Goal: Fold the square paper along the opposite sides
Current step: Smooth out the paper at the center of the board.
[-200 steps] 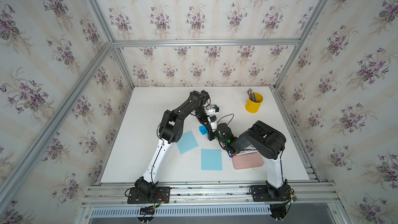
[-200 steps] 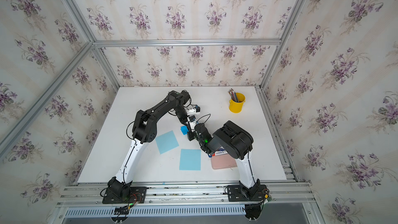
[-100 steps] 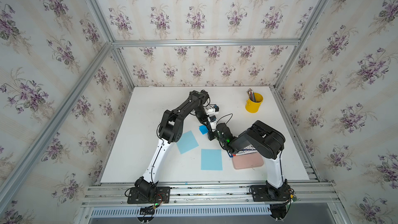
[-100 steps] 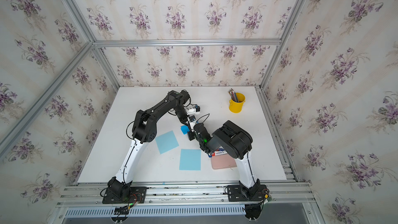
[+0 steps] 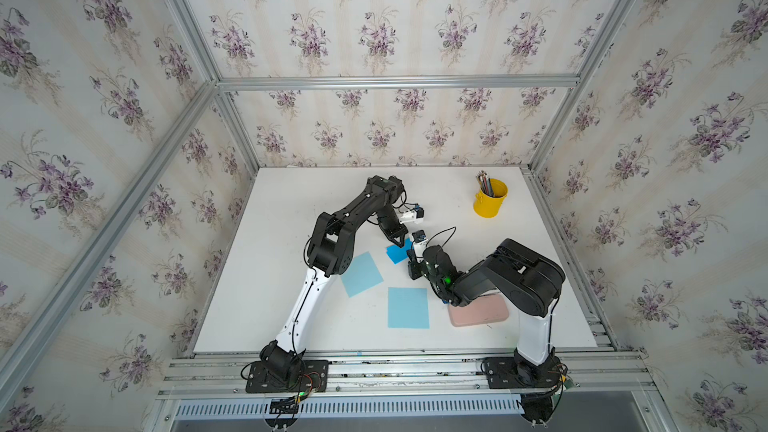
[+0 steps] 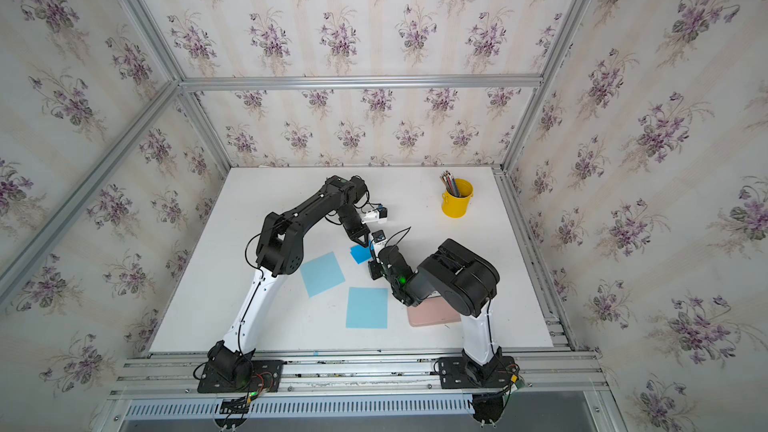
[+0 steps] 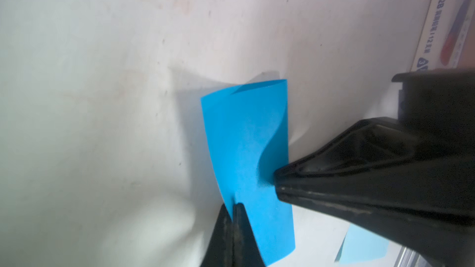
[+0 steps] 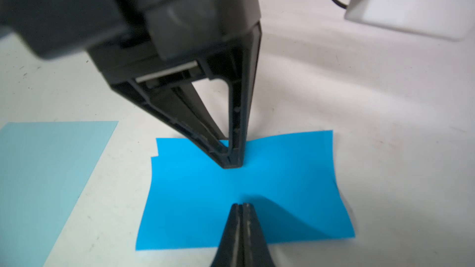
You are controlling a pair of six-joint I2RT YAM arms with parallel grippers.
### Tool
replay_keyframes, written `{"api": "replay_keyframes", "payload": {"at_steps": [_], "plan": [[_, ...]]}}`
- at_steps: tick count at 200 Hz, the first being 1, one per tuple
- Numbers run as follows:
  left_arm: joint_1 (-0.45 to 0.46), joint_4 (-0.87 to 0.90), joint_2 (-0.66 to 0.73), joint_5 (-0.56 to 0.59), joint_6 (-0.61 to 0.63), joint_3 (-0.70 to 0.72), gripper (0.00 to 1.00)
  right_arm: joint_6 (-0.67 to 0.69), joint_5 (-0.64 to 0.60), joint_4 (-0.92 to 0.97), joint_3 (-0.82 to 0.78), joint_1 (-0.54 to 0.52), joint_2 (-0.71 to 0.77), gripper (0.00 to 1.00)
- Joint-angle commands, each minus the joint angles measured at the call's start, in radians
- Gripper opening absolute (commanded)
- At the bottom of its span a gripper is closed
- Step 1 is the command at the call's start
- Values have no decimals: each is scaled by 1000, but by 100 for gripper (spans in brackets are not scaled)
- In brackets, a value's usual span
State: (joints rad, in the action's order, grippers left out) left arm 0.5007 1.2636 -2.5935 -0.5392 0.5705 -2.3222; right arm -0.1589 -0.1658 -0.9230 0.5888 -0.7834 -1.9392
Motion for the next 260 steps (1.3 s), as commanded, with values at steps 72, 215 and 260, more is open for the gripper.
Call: {"api": "replay_keyframes", "payload": {"at_steps": [72,215,260], "plan": [[-1,3,3,19,21,1,0,73,23,41,-79,-22,169,0],[-4,-9,6,42,23,18,0,6,126,107,105,-17,-72,0],[-16,-3,-5,48,24,7,0,-8,112,164,23,-39,10,0]]}}
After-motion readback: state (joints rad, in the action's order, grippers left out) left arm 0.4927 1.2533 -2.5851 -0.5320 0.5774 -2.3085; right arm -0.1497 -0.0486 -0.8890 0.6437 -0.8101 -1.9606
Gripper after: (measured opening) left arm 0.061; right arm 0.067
